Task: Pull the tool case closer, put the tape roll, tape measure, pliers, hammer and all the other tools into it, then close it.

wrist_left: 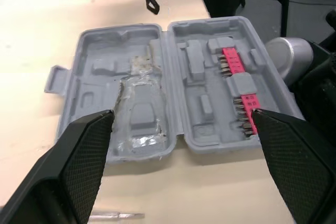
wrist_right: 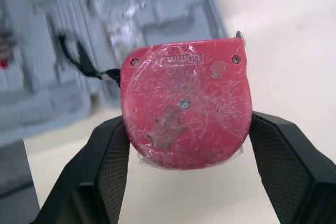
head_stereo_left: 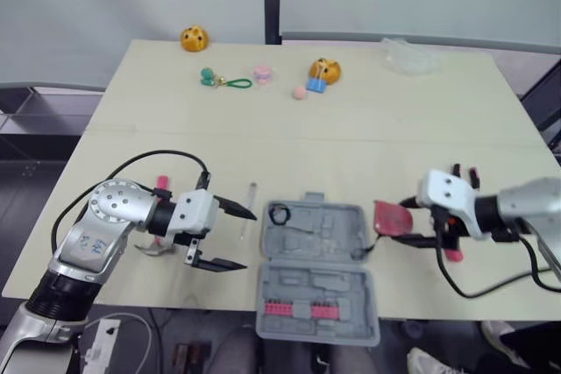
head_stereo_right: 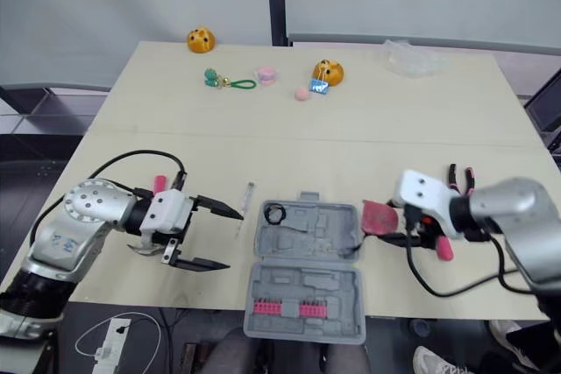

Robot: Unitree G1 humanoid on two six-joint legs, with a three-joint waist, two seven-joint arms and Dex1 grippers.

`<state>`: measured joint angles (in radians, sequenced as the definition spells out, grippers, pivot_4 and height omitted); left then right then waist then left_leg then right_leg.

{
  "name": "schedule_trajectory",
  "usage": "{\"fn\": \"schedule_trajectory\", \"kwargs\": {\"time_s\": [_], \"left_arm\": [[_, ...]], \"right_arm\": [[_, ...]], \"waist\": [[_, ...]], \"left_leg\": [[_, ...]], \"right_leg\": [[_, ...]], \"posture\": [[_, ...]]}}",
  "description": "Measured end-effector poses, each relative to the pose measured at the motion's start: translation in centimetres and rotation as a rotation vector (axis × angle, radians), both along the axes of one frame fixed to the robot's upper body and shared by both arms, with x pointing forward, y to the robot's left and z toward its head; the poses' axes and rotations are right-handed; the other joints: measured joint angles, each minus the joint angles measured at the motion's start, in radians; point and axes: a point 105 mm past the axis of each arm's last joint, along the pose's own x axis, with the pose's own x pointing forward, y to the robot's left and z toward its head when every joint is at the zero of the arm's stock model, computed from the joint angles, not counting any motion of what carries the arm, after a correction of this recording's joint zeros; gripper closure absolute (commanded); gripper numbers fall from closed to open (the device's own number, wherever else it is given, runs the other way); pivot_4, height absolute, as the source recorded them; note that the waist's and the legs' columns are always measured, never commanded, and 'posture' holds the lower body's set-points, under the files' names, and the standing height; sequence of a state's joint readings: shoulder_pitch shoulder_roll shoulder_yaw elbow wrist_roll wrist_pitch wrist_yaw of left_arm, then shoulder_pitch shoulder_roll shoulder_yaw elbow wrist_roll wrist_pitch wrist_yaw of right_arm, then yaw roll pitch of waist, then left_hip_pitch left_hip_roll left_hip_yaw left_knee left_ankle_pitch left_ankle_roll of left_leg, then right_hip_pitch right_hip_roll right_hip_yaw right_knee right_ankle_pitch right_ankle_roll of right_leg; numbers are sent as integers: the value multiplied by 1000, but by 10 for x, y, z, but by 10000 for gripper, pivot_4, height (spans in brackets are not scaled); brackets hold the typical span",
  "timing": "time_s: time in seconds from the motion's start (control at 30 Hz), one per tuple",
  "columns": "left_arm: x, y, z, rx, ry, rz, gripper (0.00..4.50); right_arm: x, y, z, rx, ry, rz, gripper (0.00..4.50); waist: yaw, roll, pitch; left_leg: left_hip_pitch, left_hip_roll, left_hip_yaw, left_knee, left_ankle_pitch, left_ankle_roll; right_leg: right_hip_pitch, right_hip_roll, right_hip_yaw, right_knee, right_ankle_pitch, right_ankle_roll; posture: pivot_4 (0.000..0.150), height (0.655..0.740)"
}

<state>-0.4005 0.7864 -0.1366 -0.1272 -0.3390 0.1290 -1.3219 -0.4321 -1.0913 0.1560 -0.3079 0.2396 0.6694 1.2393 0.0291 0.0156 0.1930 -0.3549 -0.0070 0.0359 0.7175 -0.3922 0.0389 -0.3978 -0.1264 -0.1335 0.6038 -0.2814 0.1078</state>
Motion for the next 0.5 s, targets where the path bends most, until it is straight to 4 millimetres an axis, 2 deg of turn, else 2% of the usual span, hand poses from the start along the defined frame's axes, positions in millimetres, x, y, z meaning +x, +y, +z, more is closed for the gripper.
{"fn": "schedule_trajectory", "kwargs": {"time_s": [0.2, 0.3, 0.5], "left_arm": [[6, -11, 2, -19, -24, -24, 0], [5, -18, 1, -28, -26, -42, 0], [7, -20, 2, -34, -40, -44, 0]], "right_arm": [[10, 27, -19, -97, 93, 96, 15639], [16, 31, -34, -155, 112, 103, 15639], [36, 31, -43, -244, 58, 84, 15639]], "waist": [[-7, 0, 0], [-8, 0, 0], [-9, 0, 0]], "left_leg": [[0, -1, 1, 0, 0, 0], [0, -1, 2, 0, 0, 0], [0, -1, 3, 1, 0, 0]], "right_leg": [[0, -1, 0, 0, 1, 1], [-1, 0, -1, 1, 1, 1], [-2, 0, -2, 2, 1, 1]], "posture": [[1500, 7400], [1500, 7400], [1500, 7400]]}}
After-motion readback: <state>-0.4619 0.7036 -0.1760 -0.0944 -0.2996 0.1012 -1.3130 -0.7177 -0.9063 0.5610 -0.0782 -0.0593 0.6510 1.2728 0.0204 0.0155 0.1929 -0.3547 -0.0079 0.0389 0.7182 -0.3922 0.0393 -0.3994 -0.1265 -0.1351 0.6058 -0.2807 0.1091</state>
